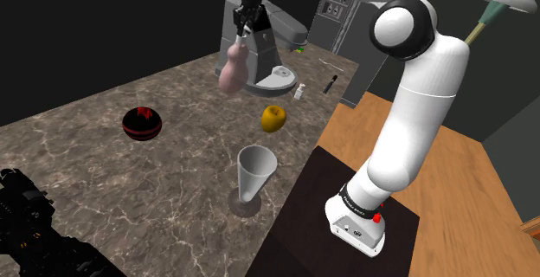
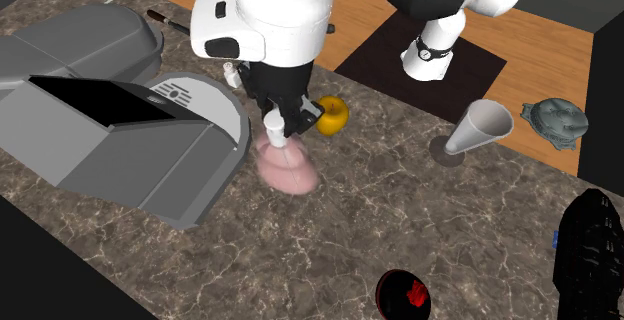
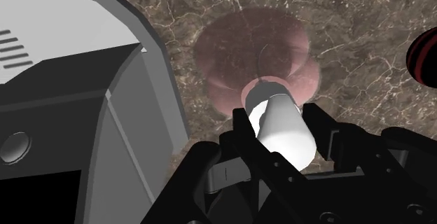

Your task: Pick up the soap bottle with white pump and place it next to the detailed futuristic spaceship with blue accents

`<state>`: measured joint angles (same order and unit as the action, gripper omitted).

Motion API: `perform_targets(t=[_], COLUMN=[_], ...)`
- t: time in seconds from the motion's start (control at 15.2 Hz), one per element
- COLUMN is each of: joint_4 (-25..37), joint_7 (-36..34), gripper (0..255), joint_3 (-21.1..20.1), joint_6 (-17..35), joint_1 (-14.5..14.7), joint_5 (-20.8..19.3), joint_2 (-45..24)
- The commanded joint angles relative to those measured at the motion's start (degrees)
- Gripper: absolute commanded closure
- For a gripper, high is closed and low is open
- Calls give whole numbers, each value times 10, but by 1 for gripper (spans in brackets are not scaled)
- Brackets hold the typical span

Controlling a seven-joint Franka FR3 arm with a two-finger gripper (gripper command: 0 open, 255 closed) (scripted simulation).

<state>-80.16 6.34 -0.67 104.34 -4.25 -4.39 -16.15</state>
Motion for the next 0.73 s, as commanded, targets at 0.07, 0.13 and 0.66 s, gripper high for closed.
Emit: perform_targets(t=[0.07, 0.13, 0.66], joint_4=[31, 42, 140], joint_7=[2, 3, 8], gripper=[255, 255, 255], joint_3=[0, 0, 0], joint_6=[-25, -33, -107], joint_1=[0, 0, 1], joint_5=[0, 1, 1], joint_2=[-6, -8, -31])
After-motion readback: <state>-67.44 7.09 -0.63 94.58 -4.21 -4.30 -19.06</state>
